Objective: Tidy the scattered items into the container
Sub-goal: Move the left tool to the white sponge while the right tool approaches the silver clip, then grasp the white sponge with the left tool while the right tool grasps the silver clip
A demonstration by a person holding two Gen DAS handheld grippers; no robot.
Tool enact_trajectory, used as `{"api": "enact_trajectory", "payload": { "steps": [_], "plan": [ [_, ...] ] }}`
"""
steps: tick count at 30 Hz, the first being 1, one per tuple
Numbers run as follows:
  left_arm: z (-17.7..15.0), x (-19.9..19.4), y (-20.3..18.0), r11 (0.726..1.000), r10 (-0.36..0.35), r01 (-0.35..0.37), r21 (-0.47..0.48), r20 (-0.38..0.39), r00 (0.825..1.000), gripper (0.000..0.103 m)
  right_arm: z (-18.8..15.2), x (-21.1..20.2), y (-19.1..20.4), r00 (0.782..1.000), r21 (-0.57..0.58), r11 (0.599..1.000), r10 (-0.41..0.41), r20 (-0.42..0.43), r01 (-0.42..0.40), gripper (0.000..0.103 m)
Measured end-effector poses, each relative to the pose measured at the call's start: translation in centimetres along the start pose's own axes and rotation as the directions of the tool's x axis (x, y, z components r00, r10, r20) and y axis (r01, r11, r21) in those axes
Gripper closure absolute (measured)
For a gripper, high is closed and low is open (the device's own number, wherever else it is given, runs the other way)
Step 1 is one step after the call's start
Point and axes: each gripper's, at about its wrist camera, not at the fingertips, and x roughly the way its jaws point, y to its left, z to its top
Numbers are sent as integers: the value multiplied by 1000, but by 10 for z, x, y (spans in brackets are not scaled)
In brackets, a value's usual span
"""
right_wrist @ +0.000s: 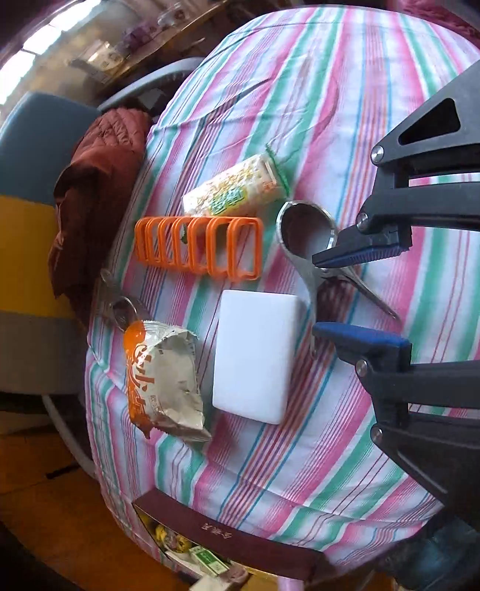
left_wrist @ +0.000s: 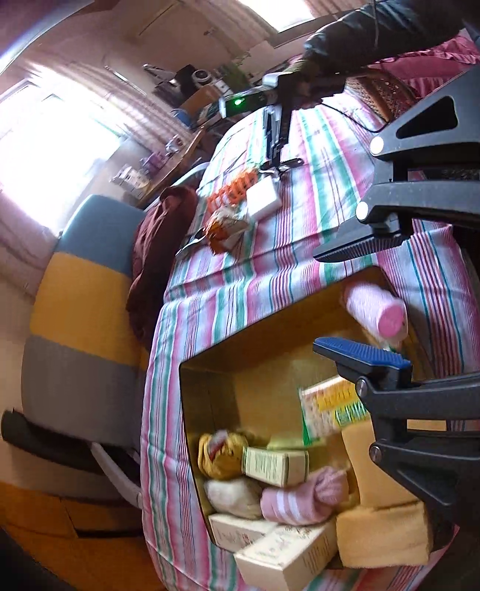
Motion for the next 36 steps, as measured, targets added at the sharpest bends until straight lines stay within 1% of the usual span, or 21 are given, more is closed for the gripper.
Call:
{"api": "enact_trajectory", "payload": {
  "steps": [3, 6, 8, 10, 14, 15, 17, 18, 21, 26, 27, 30, 33, 36],
  "plan": [
    [3, 9, -11, 1000, -8, 9, 21, -24, 1000, 61, 2, 4, -3, 999, -46, 999, 17, -33, -19, 72],
    [5, 19, -24, 999, -19, 21, 44, -46, 999, 61, 4, 11, -5, 998, -86, 996, 8, -60, -14, 71],
    [7, 26, -35, 997, -24, 28, 65, -63, 998, 61, 4, 17, -6, 996, -107, 994, 21, -84, -30, 71],
    [9, 33, -46, 995, -33, 40, 90, -81, 996, 61, 4, 21, -6, 996, -127, 991, 25, -86, -35, 67],
    [14, 48, -70, 988, -42, 59, 146, -117, 992, 61, -1, 32, -7, 994, -145, 989, 18, -112, -34, 67],
    [15, 53, -77, 984, -46, 68, 167, -131, 990, 60, -3, 34, -7, 993, -149, 988, 22, -118, -39, 67],
    [17, 62, -91, 974, -39, 73, 216, -156, 987, 60, -5, 36, -8, 994, -151, 988, 22, -107, -39, 72],
    [18, 66, -97, 969, -32, 71, 237, -164, 986, 60, -5, 35, -8, 995, -152, 988, 21, -102, -36, 78],
    [23, 80, -118, 950, -35, 92, 299, -192, 981, 60, -7, 34, -10, 995, -147, 988, 29, -95, -43, 78],
    [36, 107, -152, 908, -69, 156, 389, -228, 971, 60, -9, 34, -10, 995, -150, 988, 33, -95, -47, 78],
    [38, 115, -159, 894, -83, 179, 411, -241, 967, 60, -10, 34, -10, 995, -151, 987, 33, -95, -47, 78],
    [41, 138, -176, 862, -58, 179, 475, -259, 964, 61, -11, 34, -9, 995, -154, 987, 31, -95, -46, 78],
    [46, 160, -192, 828, -56, 202, 522, -283, 957, 60, -12, 34, -10, 995, -157, 987, 31, -96, -46, 77],
    [48, 180, -209, 781, -43, 212, 588, -288, 957, 60, -13, 35, -10, 994, -157, 986, 35, -103, -51, 77]
  ]
}}
